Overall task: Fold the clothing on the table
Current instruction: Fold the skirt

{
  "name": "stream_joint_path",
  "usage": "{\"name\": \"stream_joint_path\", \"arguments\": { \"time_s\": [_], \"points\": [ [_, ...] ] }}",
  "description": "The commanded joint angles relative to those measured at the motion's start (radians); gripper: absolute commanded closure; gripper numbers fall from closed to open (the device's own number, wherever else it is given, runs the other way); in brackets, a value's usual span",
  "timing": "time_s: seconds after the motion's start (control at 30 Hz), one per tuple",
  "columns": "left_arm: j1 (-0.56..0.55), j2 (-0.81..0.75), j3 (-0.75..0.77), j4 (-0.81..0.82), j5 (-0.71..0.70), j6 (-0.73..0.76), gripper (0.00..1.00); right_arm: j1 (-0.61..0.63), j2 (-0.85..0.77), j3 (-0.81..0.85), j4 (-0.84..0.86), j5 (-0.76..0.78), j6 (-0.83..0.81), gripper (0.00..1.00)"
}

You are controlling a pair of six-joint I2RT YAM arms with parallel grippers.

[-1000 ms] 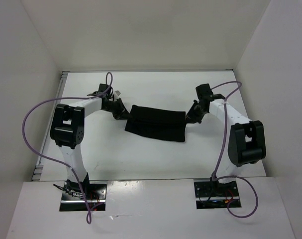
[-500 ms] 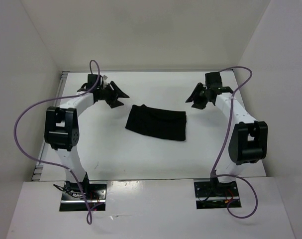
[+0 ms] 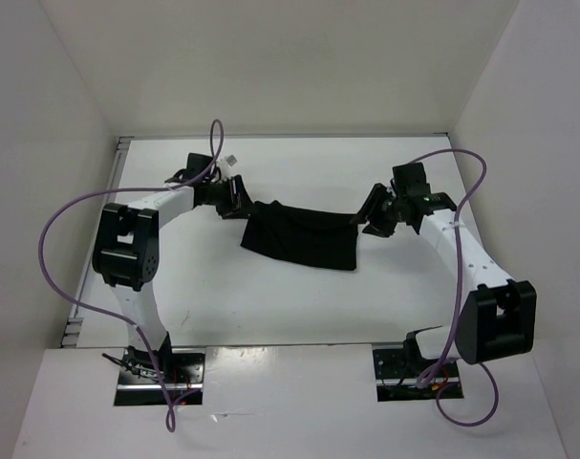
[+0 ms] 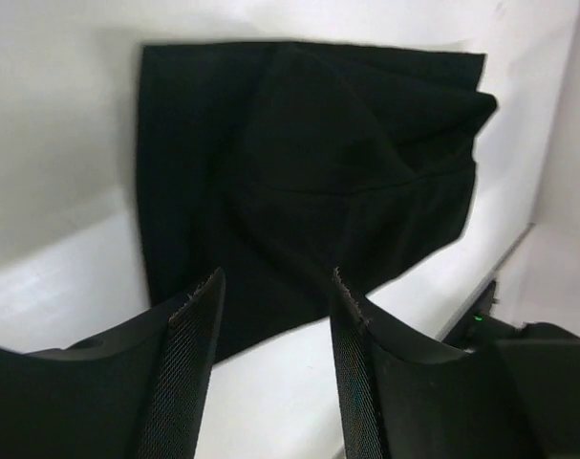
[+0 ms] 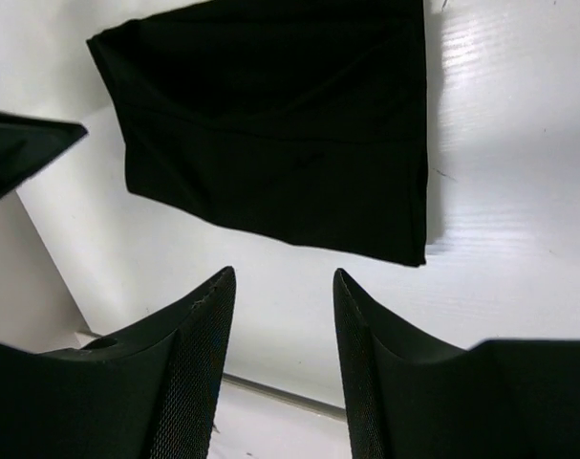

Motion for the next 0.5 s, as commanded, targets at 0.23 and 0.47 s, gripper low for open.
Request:
{"name": "stream_joint_path", "arguments": {
  "time_s": [0.23,0.47],
  "points": [
    [-0.042,0.133,0.279,0.016,-0.033,0.306,0.45,-0.001,-0.050,-0.061,-0.049,-0.025,0.007,0.49],
    [-0.085,0.192,0.326,-0.009,-0.013,0.513,0.48,-0.001,-0.005,-0.030,-0.081,-0.015,-0.013,0.49]
  ]
}}
